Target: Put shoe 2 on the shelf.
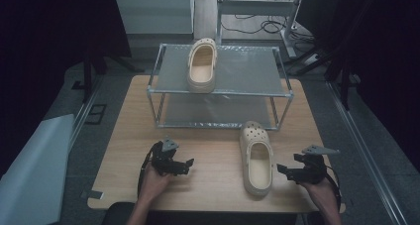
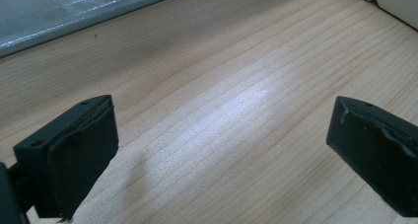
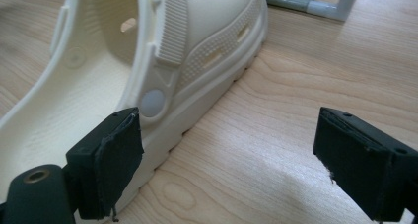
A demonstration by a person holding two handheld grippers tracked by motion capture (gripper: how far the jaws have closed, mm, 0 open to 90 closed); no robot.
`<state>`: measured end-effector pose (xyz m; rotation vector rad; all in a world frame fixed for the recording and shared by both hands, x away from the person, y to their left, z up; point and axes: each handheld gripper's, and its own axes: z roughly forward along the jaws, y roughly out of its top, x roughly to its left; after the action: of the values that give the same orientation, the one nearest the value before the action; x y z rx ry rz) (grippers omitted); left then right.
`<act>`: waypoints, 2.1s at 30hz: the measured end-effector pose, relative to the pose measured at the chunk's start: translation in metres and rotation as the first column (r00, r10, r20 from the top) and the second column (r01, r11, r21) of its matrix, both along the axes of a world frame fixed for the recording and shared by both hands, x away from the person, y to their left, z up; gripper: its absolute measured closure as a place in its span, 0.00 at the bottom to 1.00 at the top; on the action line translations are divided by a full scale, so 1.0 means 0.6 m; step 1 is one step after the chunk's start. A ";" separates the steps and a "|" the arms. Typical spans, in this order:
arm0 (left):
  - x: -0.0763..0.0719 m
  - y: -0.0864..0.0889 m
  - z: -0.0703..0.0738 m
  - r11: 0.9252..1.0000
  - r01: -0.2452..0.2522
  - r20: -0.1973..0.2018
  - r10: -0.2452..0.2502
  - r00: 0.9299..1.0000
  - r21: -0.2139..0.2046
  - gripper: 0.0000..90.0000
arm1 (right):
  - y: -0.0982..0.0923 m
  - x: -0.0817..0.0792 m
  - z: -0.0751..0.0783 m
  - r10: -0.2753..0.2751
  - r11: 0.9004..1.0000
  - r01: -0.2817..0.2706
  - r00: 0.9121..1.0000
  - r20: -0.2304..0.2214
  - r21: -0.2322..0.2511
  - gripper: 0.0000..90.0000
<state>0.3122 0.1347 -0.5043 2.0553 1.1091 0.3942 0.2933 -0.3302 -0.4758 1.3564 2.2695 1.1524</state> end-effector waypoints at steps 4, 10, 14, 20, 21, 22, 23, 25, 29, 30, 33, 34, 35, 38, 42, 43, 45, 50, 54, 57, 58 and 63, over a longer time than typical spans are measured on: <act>0.000 0.000 0.000 1.000 -0.002 0.000 0.002 1.000 -0.005 0.00 | 0.005 0.001 0.004 0.012 1.000 -0.012 1.000 0.000 0.007 0.12; 0.001 0.003 0.000 1.000 -0.003 -0.003 0.003 1.000 -0.006 0.00 | 0.016 0.003 0.010 0.029 0.998 -0.029 1.000 0.005 0.048 0.12; 0.002 0.002 0.000 1.000 0.002 -0.007 -0.002 1.000 -0.004 0.00 | 0.025 0.007 0.013 0.039 0.998 -0.039 0.999 0.001 0.059 0.12; 0.002 0.001 -0.001 1.000 0.003 -0.015 -0.003 1.000 -0.001 0.00 | 0.048 0.024 0.007 0.054 0.998 -0.054 0.998 -0.024 0.028 0.12; 0.003 0.001 -0.002 1.000 0.003 -0.016 -0.003 1.000 -0.001 0.00 | 0.052 0.027 0.005 0.051 0.998 -0.050 0.998 -0.032 0.023 0.12; 0.003 0.001 -0.002 1.000 0.003 -0.017 -0.003 1.000 -0.001 0.00 | 0.054 0.030 0.002 0.052 0.999 -0.051 0.998 -0.035 0.014 0.12; 0.003 0.001 -0.002 1.000 0.004 -0.018 -0.004 1.000 -0.002 0.00 | 0.058 0.034 0.000 0.052 0.999 -0.052 0.998 -0.041 0.009 0.12; 0.003 0.001 -0.002 1.000 0.004 -0.018 -0.005 1.000 -0.002 0.00 | 0.063 0.037 -0.003 0.049 0.999 -0.049 0.997 -0.051 0.002 0.12; 0.004 0.001 -0.003 1.000 0.005 -0.021 -0.005 1.000 -0.003 0.00 | 0.069 0.043 -0.007 0.028 0.999 -0.030 0.998 -0.055 -0.042 0.14; 0.004 0.001 -0.003 1.000 0.005 -0.021 -0.005 1.000 -0.003 0.00 | 0.068 0.044 -0.007 0.020 0.998 -0.023 0.998 -0.055 -0.052 0.14; 0.004 0.002 -0.003 1.000 0.003 -0.022 -0.004 1.000 -0.007 0.00 | 0.058 0.044 -0.006 0.007 0.999 -0.009 0.998 -0.060 -0.044 0.14; 0.004 0.002 -0.003 1.000 0.004 -0.024 -0.004 1.000 -0.005 0.00 | 0.056 0.044 -0.006 0.002 0.999 -0.005 0.999 -0.054 -0.054 0.14; 0.004 0.001 -0.003 1.000 0.003 -0.025 -0.003 1.000 -0.006 0.00 | 0.052 0.044 -0.005 -0.003 0.998 0.000 0.999 -0.053 -0.058 0.14; 0.004 0.001 -0.003 1.000 0.005 -0.025 -0.005 1.000 -0.006 0.00 | 0.038 0.046 -0.004 -0.035 0.997 0.032 0.998 -0.050 -0.070 0.14; 0.005 0.002 -0.003 1.000 0.003 -0.028 -0.004 1.000 -0.010 0.00 | 0.019 0.050 -0.003 -0.064 0.996 0.061 0.996 -0.054 -0.069 0.14; 0.005 0.002 -0.003 1.000 0.004 -0.028 -0.004 1.000 -0.010 0.00 | 0.014 0.052 -0.004 -0.073 0.995 0.070 0.996 -0.056 -0.066 0.14; 0.005 0.002 -0.004 1.000 0.003 -0.030 -0.003 1.000 -0.014 0.00 | 0.003 0.056 -0.005 -0.089 0.995 0.085 0.994 -0.062 -0.057 0.14; 0.007 0.001 -0.008 1.000 0.008 -0.045 -0.008 0.999 -0.001 0.00 | -0.005 0.062 -0.006 -0.098 0.995 0.094 0.991 -0.087 -0.045 0.15; 0.007 0.000 -0.008 1.000 0.011 -0.045 -0.011 0.999 0.000 0.00 | 0.004 0.072 -0.005 -0.079 0.996 0.073 0.987 -0.143 -0.044 0.15; 0.007 0.000 -0.009 1.000 0.011 -0.047 -0.011 0.999 0.000 0.00 | 0.014 0.084 -0.005 -0.074 0.997 0.075 0.980 -0.183 -0.006 0.17; 0.007 0.000 -0.009 1.000 0.009 -0.048 -0.009 0.999 -0.001 0.00 | 0.017 0.088 -0.005 -0.074 0.997 0.076 0.979 -0.190 0.003 0.20; 0.007 0.001 -0.010 1.000 0.008 -0.054 -0.008 0.998 0.000 0.00 | 0.039 0.106 -0.001 -0.080 0.997 0.083 0.976 -0.204 0.008 0.41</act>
<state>0.3165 0.1351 -0.5105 2.0809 1.1329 0.3361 0.3567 -0.3071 -0.4764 1.6252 2.3193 1.0517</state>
